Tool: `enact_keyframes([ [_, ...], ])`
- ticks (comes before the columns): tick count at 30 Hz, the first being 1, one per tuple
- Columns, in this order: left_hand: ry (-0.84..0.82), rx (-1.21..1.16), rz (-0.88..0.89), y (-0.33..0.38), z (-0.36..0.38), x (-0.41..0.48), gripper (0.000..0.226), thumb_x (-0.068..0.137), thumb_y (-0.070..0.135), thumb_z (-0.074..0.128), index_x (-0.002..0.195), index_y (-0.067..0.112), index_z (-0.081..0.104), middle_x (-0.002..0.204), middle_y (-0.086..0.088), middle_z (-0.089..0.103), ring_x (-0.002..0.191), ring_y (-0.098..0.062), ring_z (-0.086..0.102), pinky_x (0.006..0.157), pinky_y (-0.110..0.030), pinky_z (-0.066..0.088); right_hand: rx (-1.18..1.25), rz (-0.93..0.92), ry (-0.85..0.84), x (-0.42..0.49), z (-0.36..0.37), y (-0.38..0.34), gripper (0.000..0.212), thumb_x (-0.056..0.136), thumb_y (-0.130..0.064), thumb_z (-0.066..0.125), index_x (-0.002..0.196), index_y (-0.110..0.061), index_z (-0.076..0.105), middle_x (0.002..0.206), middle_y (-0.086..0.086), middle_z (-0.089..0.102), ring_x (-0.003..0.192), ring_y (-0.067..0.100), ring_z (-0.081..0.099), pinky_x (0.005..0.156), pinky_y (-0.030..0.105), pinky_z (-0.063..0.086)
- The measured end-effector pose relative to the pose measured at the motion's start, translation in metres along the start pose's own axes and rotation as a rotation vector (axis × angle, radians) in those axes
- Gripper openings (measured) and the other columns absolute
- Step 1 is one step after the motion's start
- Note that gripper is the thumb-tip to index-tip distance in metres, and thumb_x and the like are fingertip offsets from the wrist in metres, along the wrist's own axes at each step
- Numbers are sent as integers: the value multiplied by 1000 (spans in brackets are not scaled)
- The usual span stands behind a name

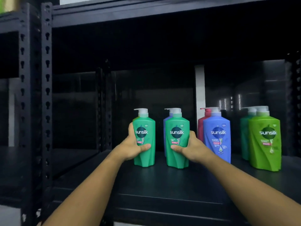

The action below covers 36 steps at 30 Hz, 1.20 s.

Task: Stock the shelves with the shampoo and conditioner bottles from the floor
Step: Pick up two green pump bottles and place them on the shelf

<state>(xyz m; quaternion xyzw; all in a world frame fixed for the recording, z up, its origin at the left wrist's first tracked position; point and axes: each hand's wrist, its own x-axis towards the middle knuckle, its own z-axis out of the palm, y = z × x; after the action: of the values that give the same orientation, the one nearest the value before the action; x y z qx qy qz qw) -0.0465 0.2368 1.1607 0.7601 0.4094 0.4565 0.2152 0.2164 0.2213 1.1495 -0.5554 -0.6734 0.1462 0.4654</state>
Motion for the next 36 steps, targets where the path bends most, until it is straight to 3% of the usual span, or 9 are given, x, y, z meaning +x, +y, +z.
enact_keyframes([
  [2, 55, -29, -4, -10, 5, 4, 82, 93, 6, 73, 150, 25, 18, 122, 10, 61, 93, 11, 65, 77, -7, 51, 31, 6, 28, 5, 7, 4, 67, 80, -43, 83, 129, -23, 41, 119, -6, 63, 106, 16, 61, 90, 30, 46],
  [8, 146, -22, 25, -27, 9, 12, 78, 92, 5, 74, 148, 27, 25, 125, 11, 62, 100, 10, 64, 85, -7, 50, -69, -21, -32, 3, 10, 22, 77, 80, -29, 85, 139, -25, 36, 122, -6, 65, 109, 17, 62, 94, 30, 48],
  [12, 175, 20, 28, -32, 8, 13, 78, 91, 10, 76, 147, 31, 26, 129, 10, 61, 114, -3, 63, 105, -30, 48, -115, -32, -48, 2, 12, 29, 77, 80, -25, 85, 139, -24, 35, 123, -4, 66, 111, 19, 64, 101, 35, 49],
  [20, 151, 75, 23, -40, 4, 10, 87, 88, 11, 79, 150, 34, 22, 135, 10, 58, 122, -5, 58, 109, -30, 44, -104, -108, -33, 1, 11, 28, 78, 78, -24, 86, 139, -25, 36, 124, -5, 65, 109, 17, 62, 96, 28, 45],
  [24, 44, 114, 11, -44, 1, 3, 96, 86, -1, 77, 146, 38, 13, 128, 23, 53, 108, 21, 54, 94, -4, 44, -95, -118, -37, 1, 9, 30, 81, 78, -27, 87, 141, -28, 36, 122, -8, 66, 106, 13, 63, 93, 25, 45],
  [26, 45, 117, -2, -43, 1, 0, 97, 87, 0, 77, 152, 34, 12, 126, 28, 51, 110, 13, 55, 83, 4, 39, -90, -122, -39, 2, 9, 30, 80, 78, -27, 87, 141, -27, 36, 123, -8, 67, 106, 12, 64, 93, 25, 46],
  [29, 52, 119, -7, -41, 1, -1, 98, 88, 2, 76, 157, 27, 11, 124, 28, 50, 120, -3, 52, 80, 6, 35, -86, -126, -38, 3, 10, 32, 79, 78, -27, 87, 140, -26, 38, 123, -7, 67, 107, 13, 65, 95, 27, 48],
  [32, 54, 129, -2, -41, 2, -1, 96, 89, 2, 76, 157, 26, 12, 126, 24, 52, 123, -5, 51, 82, 6, 35, -87, -132, -41, 2, 10, 33, 80, 78, -28, 87, 141, -26, 38, 123, -8, 67, 107, 13, 65, 96, 29, 50],
  [36, 53, 149, -8, -42, 1, 0, 92, 89, 3, 76, 154, 28, 16, 132, 14, 55, 124, -7, 53, 97, -7, 40, -84, -139, -42, 3, 10, 35, 81, 76, -33, 87, 140, -29, 38, 123, -9, 67, 106, 11, 67, 99, 36, 53],
])
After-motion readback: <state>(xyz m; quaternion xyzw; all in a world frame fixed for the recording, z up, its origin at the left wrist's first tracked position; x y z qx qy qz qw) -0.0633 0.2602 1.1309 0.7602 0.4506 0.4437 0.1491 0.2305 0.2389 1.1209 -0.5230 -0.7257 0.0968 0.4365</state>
